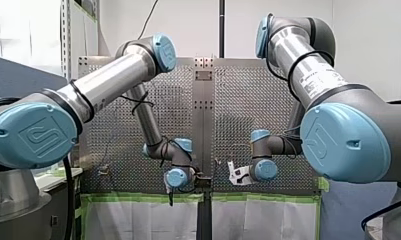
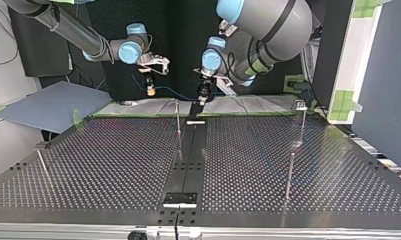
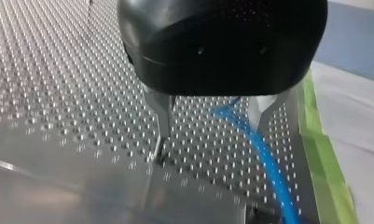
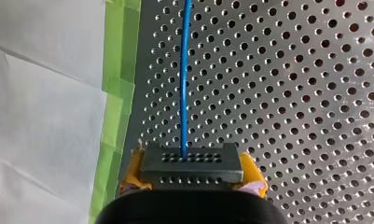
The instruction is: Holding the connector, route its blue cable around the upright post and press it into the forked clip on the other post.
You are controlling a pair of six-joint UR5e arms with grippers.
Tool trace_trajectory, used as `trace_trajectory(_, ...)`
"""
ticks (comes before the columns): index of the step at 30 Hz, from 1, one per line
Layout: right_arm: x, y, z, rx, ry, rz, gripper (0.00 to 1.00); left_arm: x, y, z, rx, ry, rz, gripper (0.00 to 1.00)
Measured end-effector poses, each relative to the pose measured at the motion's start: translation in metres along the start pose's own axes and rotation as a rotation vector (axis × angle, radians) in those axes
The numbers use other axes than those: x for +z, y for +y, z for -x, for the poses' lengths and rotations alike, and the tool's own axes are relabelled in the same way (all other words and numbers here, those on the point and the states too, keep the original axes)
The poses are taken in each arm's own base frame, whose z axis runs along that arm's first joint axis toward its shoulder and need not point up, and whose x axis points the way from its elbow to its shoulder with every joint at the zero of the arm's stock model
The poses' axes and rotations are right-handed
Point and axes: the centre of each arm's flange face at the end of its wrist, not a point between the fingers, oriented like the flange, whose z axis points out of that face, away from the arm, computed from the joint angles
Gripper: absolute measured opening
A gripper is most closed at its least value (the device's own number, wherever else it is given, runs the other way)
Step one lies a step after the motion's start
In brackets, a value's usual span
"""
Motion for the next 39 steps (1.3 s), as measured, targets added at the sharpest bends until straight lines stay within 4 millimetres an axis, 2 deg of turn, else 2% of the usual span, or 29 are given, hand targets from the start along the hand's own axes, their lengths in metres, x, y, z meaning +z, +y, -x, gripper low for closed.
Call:
trace_trajectory(6, 0.0, 0.0, 0.0, -0.001, 0.003, 0.0, 0.0, 0.01, 0.016, 0.007, 0.004, -0.006, 0.028, 0.81)
trace_trajectory(13, 0.0, -0.001, 0.0, -0.002, 0.001, -0.003, 0.0, 0.018, 0.023, 0.0, 0.024, 0.014, 0.043, 0.81)
trace_trajectory(16, -0.001, -0.002, 0.0, -0.004, -0.003, -0.004, 0.0, 0.021, 0.024, 0.001, 0.028, 0.012, 0.046, 0.76)
trace_trajectory(17, -0.001, -0.002, 0.0, -0.005, -0.004, -0.005, 0.0, 0.022, 0.025, 0.002, 0.028, 0.011, 0.047, 0.65)
trace_trajectory(18, -0.001, -0.002, 0.0, -0.005, -0.005, -0.005, 0.0, 0.022, 0.025, 0.002, 0.027, 0.01, 0.047, 0.65)
trace_trajectory(20, -0.001, -0.002, 0.0, -0.006, -0.005, -0.005, 0.0, 0.023, 0.026, 0.003, 0.027, 0.008, 0.049, 0.4)
trace_trajectory(21, -0.001, -0.002, 0.0, -0.006, -0.004, -0.005, 0.0, 0.024, 0.026, 0.003, 0.027, 0.008, 0.05, 0.4)
trace_trajectory(22, -0.001, -0.002, 0.0, -0.007, -0.004, -0.005, 0.0, 0.024, 0.027, 0.003, 0.027, 0.008, 0.051, 0.26)
trace_trajectory(23, -0.001, -0.002, 0.0, -0.007, -0.004, -0.005, 0.0, 0.024, 0.027, 0.003, 0.027, 0.008, 0.052, 0.04)
trace_trajectory(25, -0.001, -0.002, 0.0, -0.007, -0.003, -0.005, 0.0, 0.024, 0.028, 0.003, 0.028, 0.011, 0.055, 0.04)
trace_trajectory(26, -0.001, -0.002, 0.0, -0.007, -0.004, -0.005, 0.0, 0.024, 0.029, 0.003, 0.028, 0.014, 0.058, 0.08)
trace_trajectory(27, -0.001, -0.002, 0.0, -0.007, -0.004, -0.005, 0.0, 0.024, 0.03, 0.003, 0.029, 0.016, 0.059, 0.08)
trace_trajectory(28, -0.001, -0.002, 0.0, -0.007, -0.004, -0.005, 0.0, 0.024, 0.031, 0.003, 0.028, 0.018, 0.059, 0.15)
trace_trajectory(31, -0.001, -0.002, 0.0, -0.007, -0.005, -0.005, 0.0, 0.024, 0.032, 0.003, 0.018, 0.025, 0.054, 0.15)
trace_trajectory(32, -0.001, -0.002, 0.0, -0.007, -0.005, -0.006, 0.0, 0.024, 0.032, 0.003, 0.009, 0.028, 0.05, 0.11)
trace_trajectory(39, -0.001, -0.002, 0.0, -0.006, -0.006, -0.007, 0.0, 0.024, 0.032, 0.002, -0.019, 0.044, 0.036, 0.11)
